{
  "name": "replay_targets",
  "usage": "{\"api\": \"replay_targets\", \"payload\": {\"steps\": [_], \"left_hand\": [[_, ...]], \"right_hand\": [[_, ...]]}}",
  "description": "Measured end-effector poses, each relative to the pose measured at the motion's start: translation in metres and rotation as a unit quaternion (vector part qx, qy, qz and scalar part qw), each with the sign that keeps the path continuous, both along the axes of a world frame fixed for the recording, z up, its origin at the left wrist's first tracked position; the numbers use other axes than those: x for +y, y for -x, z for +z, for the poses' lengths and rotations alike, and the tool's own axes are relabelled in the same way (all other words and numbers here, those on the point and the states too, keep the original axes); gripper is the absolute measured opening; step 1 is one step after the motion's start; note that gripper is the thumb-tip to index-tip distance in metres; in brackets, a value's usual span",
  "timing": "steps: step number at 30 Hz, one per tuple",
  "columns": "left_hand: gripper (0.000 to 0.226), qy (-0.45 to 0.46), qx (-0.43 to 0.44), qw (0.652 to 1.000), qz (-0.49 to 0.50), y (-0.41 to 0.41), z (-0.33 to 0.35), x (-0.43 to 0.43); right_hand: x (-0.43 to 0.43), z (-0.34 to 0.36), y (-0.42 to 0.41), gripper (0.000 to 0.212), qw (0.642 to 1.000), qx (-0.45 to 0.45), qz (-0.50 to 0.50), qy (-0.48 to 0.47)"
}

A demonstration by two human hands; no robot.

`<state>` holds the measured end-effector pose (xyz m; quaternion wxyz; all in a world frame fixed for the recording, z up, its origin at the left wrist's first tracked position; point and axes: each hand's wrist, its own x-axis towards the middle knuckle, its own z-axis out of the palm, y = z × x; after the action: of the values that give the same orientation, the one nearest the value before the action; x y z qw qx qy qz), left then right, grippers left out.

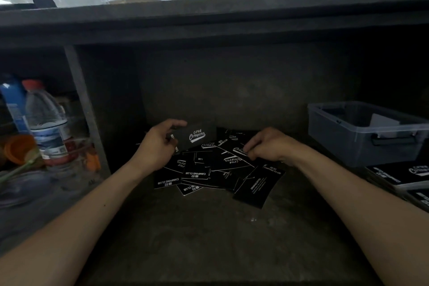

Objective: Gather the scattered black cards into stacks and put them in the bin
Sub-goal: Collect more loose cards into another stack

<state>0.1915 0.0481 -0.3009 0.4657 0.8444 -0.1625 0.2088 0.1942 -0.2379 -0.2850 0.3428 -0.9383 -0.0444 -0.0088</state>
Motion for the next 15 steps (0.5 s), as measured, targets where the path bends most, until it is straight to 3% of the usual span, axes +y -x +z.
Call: {"api": "replay_targets", "payload": {"steps": [9,12,15], "left_hand": [[0.051,-0.002,-0.021,1.0,-0.006,0.008,-0.004,-0.012],[0.047,0.0,0.002,0.999,-0.049,0.012,-0.006,-0.023],[0.033,0.062,0.047,0.992,-0.101,0.016,-0.006,-0.031]], "right_hand": [[-0.003,0.017,0.017,0.034,0.992,0.006,0.092,0.088],[-0.002,0.022,0.021,0.03,0.988,-0.062,0.136,0.038],[0.001,0.02,0.02,0.028,0.981,-0.128,0.136,-0.057]]}}
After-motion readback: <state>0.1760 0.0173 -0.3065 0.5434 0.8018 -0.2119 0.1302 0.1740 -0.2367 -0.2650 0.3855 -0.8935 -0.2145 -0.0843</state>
